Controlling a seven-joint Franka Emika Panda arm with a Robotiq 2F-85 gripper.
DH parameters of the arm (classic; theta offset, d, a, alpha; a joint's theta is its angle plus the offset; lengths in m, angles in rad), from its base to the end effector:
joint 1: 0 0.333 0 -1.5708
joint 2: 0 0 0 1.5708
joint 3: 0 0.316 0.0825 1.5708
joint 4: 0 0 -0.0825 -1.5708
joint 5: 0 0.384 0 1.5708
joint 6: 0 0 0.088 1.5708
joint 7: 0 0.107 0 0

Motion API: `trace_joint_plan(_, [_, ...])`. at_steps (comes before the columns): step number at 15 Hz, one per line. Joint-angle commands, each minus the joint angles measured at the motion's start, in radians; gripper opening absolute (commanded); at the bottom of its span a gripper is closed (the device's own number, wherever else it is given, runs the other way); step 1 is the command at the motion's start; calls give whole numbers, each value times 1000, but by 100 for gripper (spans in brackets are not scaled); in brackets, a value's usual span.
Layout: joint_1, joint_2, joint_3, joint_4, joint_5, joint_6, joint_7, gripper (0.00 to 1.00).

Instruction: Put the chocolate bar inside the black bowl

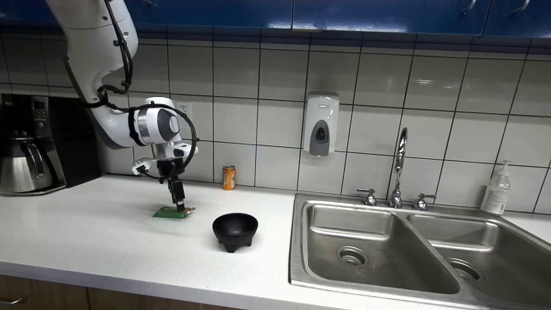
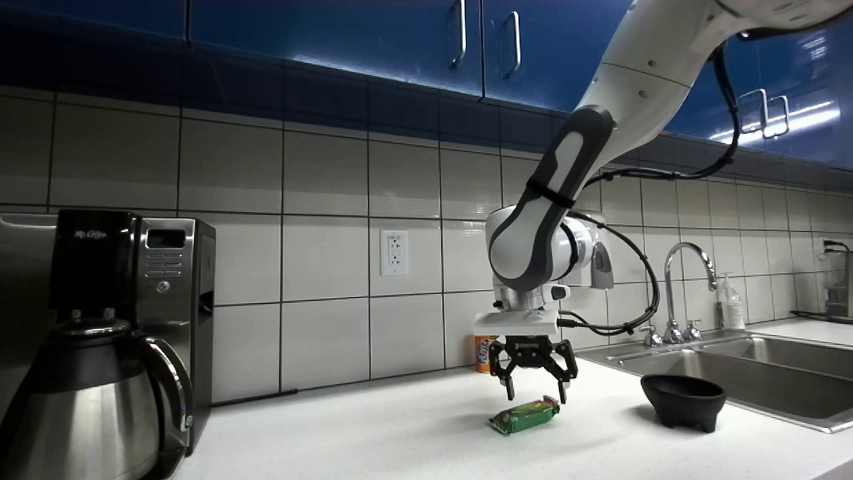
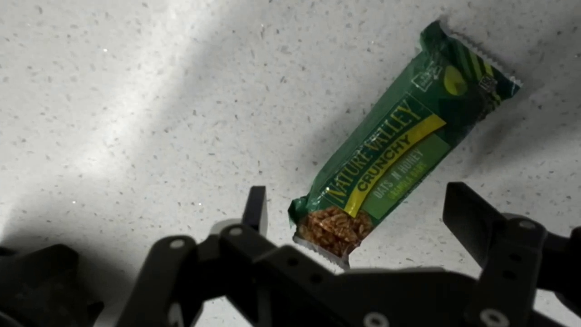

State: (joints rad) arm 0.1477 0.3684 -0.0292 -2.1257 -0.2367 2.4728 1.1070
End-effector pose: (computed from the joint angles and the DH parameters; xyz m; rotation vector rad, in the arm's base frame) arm 0.5697 0.0685 0.2328 2.7640 -1.1670 0.1072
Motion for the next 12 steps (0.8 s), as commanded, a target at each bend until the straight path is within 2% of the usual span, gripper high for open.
trace_joint_plan(1, [23,23,-13,31,44,9,37,100])
trace_joint_plan(5, [28,23,-13,31,99,-5,62,100])
trace_joint_plan(12, [24,16,-17,13,96,2,39,100])
